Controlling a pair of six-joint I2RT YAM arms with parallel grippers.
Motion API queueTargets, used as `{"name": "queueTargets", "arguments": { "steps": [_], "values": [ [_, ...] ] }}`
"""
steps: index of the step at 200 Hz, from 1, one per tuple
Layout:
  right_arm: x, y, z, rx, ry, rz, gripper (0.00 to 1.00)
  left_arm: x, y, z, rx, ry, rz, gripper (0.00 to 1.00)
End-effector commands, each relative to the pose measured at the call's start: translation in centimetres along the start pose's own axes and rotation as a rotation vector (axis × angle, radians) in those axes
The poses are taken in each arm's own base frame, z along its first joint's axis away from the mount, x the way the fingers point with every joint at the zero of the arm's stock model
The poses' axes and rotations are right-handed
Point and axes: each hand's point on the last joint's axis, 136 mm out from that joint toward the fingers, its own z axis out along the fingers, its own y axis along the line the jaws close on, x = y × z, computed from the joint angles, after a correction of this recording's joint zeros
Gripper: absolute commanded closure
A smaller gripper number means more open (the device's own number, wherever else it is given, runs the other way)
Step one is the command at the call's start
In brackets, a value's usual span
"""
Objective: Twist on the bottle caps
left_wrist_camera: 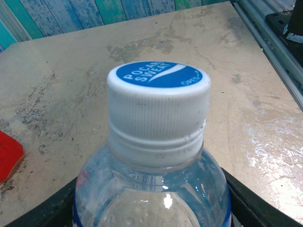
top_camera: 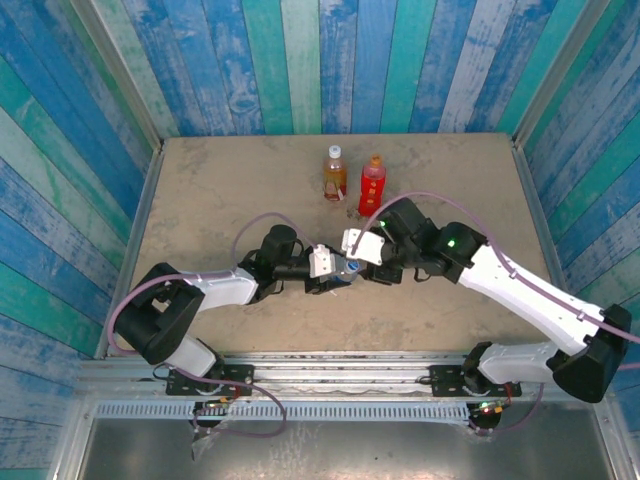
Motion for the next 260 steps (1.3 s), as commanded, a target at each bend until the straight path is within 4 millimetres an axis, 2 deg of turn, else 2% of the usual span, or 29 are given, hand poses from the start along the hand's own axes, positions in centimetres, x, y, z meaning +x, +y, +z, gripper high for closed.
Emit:
{"name": "queueTargets", "arguments": {
  "steps": [1,62,130,144,163,170,186,215,234,250,260],
  "values": [
    [-0.6,0.6,0.3,-0.058,-0.026,-0.326,0.35,-0.5,-0.4,0.0,0.023,-0.018,0.021,0.38],
    [-0.6,1.1,2.6,-0.156,0.020,-0.362,0.47,-0.7,-0.6,0.0,0.042,-0.022,0.019,0.38],
    [0.7,1.9,4.5,-0.214,0.070,-0.338,0.62,-0.8,-0.6,-0.1,0.041,-0.023,0.020,0.38],
    [0.6,1.8,4.6,-0.211,0.073,-0.316,0.69,-0.9,-0.6,-0.1,0.041,-0.023,0.019,0.38],
    [0.0,1.6,4.3,-0.207,0.058,-0.244,0.86,-0.9,-0.6,-0.1,0.039,-0.020,0.020,0.38],
    [-0.2,1.4,4.4,-0.197,0.059,-0.182,0.92,-0.8,-0.5,-0.1,0.038,-0.019,0.018,0.38],
    [-0.4,0.4,4.6,-0.141,0.081,0.029,0.99,-0.8,-0.5,-0.1,0.034,-0.017,0.019,0.38],
    [0.9,-3.1,4.3,0.100,0.162,0.626,0.99,-0.5,-0.1,-0.1,0.012,-0.001,0.020,0.38],
    [1.4,-3.3,3.6,0.177,0.163,0.986,1.00,-0.4,-0.1,-0.1,0.011,0.002,0.018,0.38],
    [1.2,-1.3,4.0,0.094,0.167,1.240,0.99,-0.4,-0.1,0.0,0.017,0.001,0.016,0.38],
    [1.3,-0.6,4.1,0.068,0.185,1.315,0.99,-0.4,0.0,0.0,0.011,0.003,0.018,0.38]
  ]
}}
